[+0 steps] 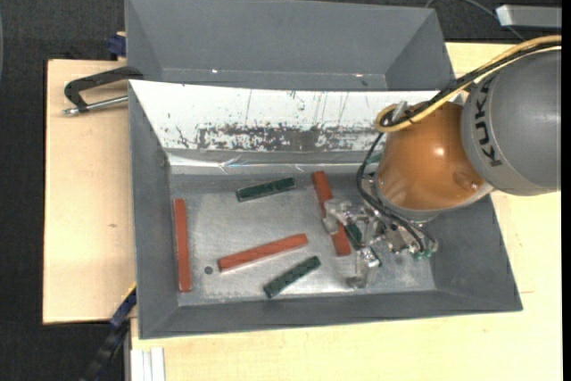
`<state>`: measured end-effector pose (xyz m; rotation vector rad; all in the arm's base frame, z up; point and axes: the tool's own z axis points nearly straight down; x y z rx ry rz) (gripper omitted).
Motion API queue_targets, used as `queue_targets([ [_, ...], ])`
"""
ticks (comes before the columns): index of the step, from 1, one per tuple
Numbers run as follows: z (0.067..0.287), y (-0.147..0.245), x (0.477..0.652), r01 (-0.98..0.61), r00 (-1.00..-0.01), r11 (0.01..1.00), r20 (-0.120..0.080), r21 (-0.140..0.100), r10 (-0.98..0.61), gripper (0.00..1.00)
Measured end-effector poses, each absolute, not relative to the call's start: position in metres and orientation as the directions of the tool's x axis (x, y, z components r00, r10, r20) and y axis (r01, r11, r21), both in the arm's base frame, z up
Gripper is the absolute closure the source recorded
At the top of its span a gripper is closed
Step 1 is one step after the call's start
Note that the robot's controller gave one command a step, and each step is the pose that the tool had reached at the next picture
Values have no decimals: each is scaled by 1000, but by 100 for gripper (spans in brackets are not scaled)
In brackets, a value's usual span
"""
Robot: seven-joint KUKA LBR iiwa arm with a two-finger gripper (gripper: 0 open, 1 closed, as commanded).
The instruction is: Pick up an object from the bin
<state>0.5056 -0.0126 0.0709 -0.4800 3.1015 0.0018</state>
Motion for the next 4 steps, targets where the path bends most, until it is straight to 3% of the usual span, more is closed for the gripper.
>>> queue_targets([
  [1,72,-12,506,-303,-953,953,-4,1,-303,100],
  [2,72,-12,506,-303,-953,953,-4,1,-303,100],
  [3,85,46,518,-376,-927,927,-7,1,-376,0],
  [4,84,45,518,-374,-928,928,-6,0,-373,100],
])
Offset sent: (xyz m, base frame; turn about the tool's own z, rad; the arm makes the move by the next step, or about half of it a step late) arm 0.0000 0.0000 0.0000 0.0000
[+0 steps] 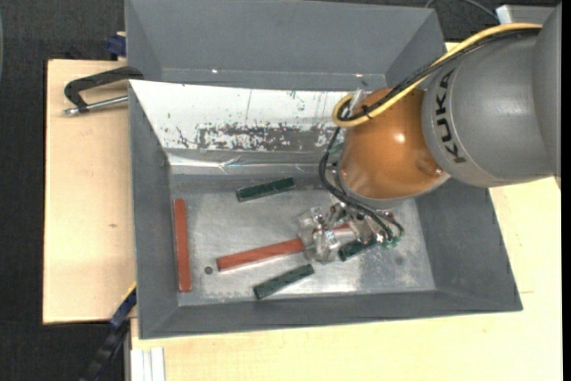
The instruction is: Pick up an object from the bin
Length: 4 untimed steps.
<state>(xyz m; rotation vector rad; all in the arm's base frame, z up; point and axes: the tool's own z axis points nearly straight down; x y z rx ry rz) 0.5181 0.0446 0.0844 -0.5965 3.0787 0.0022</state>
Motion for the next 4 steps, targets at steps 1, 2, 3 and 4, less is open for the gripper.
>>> queue_targets([
  [1,84,45,518,-373,-928,928,-6,0,-373,100],
  [2,131,50,535,-371,-929,929,1,2,-371,100],
  [3,185,56,506,-380,-925,925,-3,0,-380,0],
  [4,185,56,506,-380,-925,925,-3,1,-380,0],
])
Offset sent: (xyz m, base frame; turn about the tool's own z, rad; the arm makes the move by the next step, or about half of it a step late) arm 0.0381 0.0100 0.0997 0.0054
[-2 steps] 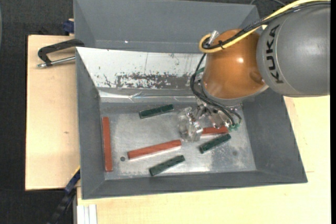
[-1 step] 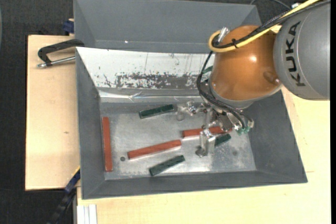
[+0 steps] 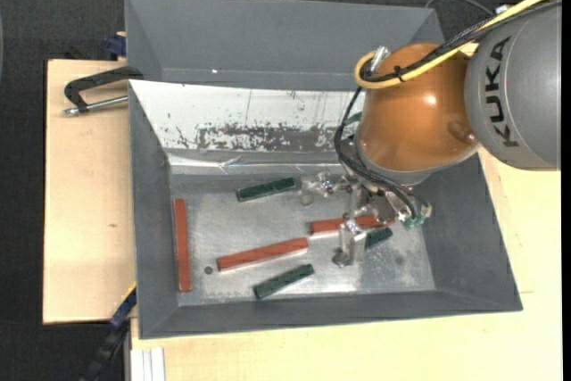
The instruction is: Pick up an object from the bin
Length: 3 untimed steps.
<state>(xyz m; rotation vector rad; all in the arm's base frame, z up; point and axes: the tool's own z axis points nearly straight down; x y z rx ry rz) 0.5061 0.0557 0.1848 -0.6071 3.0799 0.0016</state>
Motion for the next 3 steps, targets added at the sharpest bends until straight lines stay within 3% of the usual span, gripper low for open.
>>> queue_targets([
  [1,157,43,515,-441,-897,897,-9,-2,-441,0],
  [2,98,31,520,-542,-840,840,-7,-3,-542,0],
  [3,71,22,514,-642,-766,766,-1,1,-642,100],
])
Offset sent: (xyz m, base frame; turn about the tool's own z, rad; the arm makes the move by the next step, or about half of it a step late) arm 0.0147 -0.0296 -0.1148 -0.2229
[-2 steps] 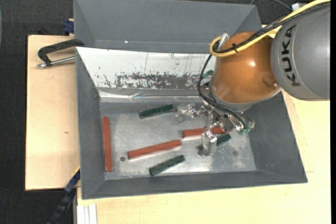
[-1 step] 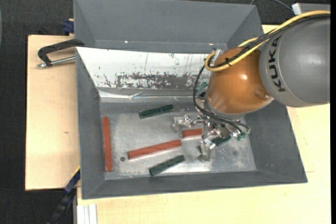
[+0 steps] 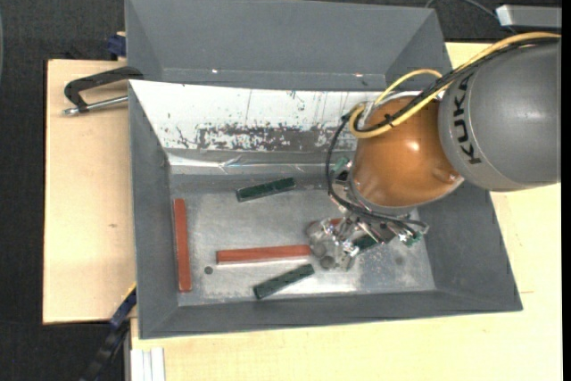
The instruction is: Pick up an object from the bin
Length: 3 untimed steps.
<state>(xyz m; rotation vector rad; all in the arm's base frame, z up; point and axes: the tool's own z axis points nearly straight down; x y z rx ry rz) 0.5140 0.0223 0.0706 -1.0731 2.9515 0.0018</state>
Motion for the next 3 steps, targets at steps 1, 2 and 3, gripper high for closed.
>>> queue_targets([
  [1,71,22,514,-642,-766,766,-2,1,-642,0],
  [2,71,22,514,-642,-767,767,-2,1,-642,0],
  [3,77,44,510,-630,-776,776,-1,0,-630,0],
])
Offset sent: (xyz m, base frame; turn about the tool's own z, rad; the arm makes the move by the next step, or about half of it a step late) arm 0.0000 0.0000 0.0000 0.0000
